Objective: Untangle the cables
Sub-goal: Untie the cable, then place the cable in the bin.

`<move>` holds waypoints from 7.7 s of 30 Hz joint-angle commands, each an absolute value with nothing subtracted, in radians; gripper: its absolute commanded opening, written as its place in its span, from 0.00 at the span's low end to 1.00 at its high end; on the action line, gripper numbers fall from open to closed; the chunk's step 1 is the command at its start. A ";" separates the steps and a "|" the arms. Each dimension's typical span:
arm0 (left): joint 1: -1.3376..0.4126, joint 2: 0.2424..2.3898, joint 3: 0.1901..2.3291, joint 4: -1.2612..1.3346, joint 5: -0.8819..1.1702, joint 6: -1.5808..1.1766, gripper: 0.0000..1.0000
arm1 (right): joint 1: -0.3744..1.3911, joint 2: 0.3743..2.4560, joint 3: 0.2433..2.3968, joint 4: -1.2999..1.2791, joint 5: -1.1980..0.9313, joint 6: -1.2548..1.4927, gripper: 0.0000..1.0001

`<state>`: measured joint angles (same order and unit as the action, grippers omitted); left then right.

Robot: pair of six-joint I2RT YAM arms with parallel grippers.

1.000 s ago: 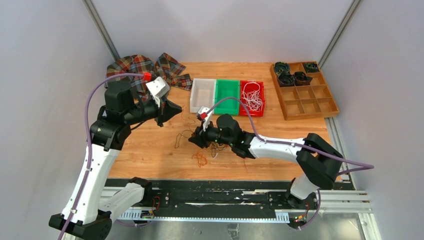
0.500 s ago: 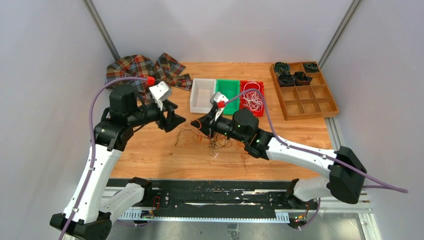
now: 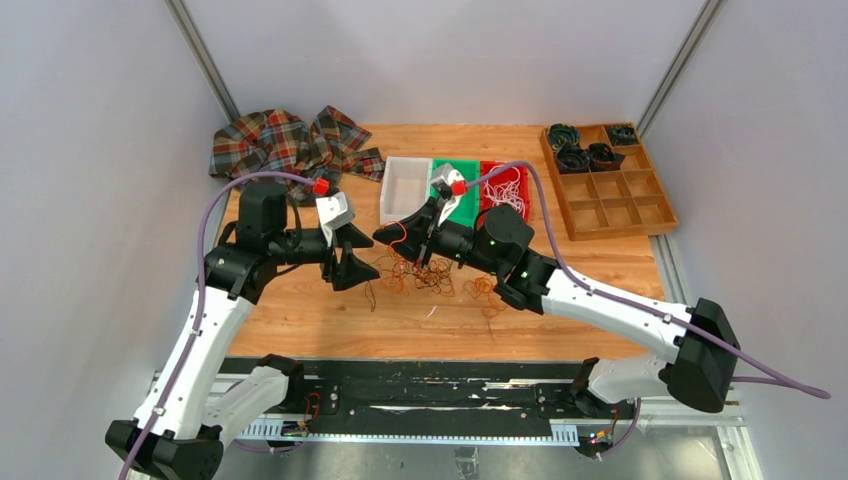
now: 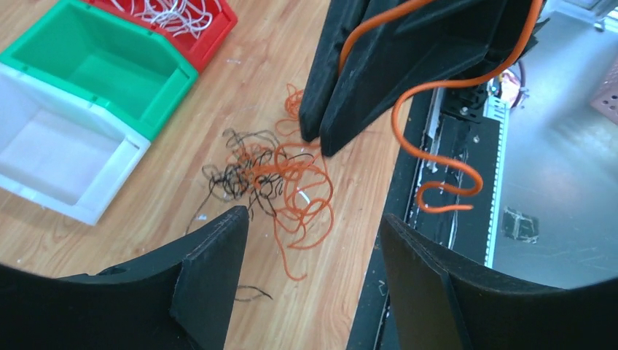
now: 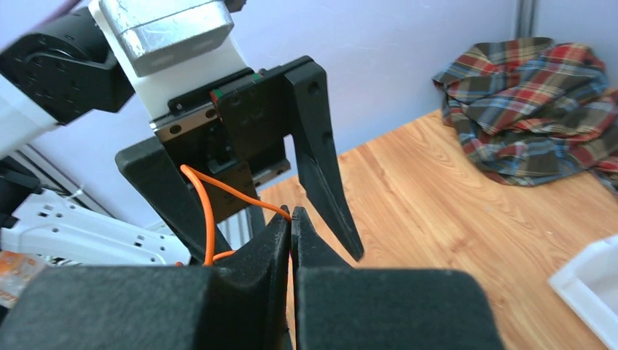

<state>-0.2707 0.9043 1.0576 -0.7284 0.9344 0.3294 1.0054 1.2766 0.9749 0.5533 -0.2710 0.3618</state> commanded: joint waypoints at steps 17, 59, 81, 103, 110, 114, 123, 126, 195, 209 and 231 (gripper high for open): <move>-0.268 0.900 0.938 -0.387 0.960 0.031 0.01 | 1.037 1.341 1.026 0.641 -0.394 0.442 0.20; -0.265 0.886 1.252 -0.680 1.072 0.086 0.01 | 0.992 1.539 0.663 0.830 -0.101 0.247 0.29; -0.239 0.899 1.285 -0.698 0.853 0.140 0.01 | 0.985 1.087 0.585 0.509 -0.025 0.202 0.65; -0.241 0.877 1.188 -0.696 0.906 0.170 0.01 | 0.984 1.260 1.137 0.174 -0.409 -0.173 0.74; -0.241 0.879 1.190 -0.696 0.917 0.162 0.01 | 0.983 1.323 1.134 0.265 -0.470 -0.130 0.73; -0.240 0.881 1.188 -0.696 0.915 0.162 0.01 | 0.986 1.365 1.132 0.329 -0.524 -0.077 0.73; -0.241 0.887 1.199 -0.697 0.913 0.157 0.01 | 1.013 1.451 1.173 0.348 -0.537 -0.018 0.67; -0.241 0.887 1.199 -0.698 0.907 0.157 0.01 | 1.015 1.469 1.183 0.355 -0.491 0.008 0.49; -0.240 0.928 1.180 -0.738 0.629 0.204 0.98 | 0.524 1.846 1.459 0.018 0.011 0.095 0.51; -0.240 0.917 1.180 -0.742 0.627 0.217 0.98 | 0.517 1.915 1.569 -0.101 -0.134 0.135 0.48; -0.240 0.913 1.177 -0.743 0.629 0.229 0.98 | 0.410 2.096 1.756 -0.599 -0.830 0.451 0.65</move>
<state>-0.2443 0.9306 1.1614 -0.7437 0.6205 0.2134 0.4202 2.1139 1.8233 -0.5106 -0.6910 0.4324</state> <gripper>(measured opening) 0.978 0.647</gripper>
